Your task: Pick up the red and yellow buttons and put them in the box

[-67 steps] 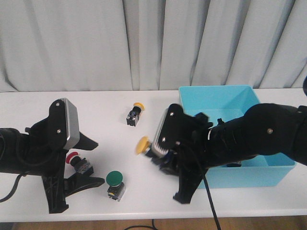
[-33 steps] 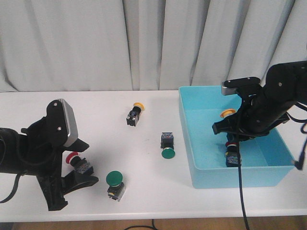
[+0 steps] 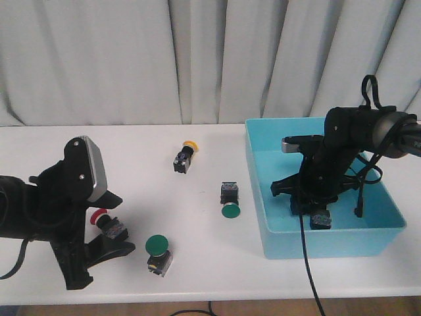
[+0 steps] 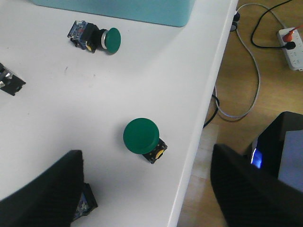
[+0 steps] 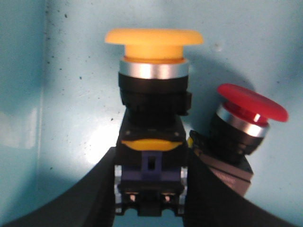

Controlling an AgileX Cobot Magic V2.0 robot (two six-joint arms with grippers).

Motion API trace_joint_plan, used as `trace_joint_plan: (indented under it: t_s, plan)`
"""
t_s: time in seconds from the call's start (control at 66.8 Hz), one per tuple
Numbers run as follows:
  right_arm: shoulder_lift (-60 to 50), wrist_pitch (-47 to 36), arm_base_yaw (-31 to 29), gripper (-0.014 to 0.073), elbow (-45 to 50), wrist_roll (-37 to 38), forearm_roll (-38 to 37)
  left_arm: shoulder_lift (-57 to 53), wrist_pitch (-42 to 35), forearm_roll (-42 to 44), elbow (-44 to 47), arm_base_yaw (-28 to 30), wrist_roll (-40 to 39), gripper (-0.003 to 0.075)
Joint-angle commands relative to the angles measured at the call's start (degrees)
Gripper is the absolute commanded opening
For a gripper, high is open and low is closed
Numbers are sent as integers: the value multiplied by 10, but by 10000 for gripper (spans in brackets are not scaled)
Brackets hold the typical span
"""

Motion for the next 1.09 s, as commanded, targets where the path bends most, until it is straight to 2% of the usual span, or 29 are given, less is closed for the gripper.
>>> trace_joint_plan:
  t_s: [0.0, 0.225, 0.449, 0.719, 1.078]
  plan:
    - [-30, -1, -2, 298, -19, -12, 3, -12, -8, -22, -15, -1, -6, 538]
    - [-30, -3, -2, 415, -19, -22, 4, -12, -8, -22, -15, -1, -6, 538]
    - [-74, 4, -2, 418, -24, -23, 4, -12, -8, -22, -15, -1, -6, 538]
    - [-231, 27, 33, 417, -13, -28, -6, -12, 1, -23, -15, -1, -7, 538]
    - [-526, -64, 107, 380, 219, -34, -23, -12, 7, -23, -15, -1, -7, 538]
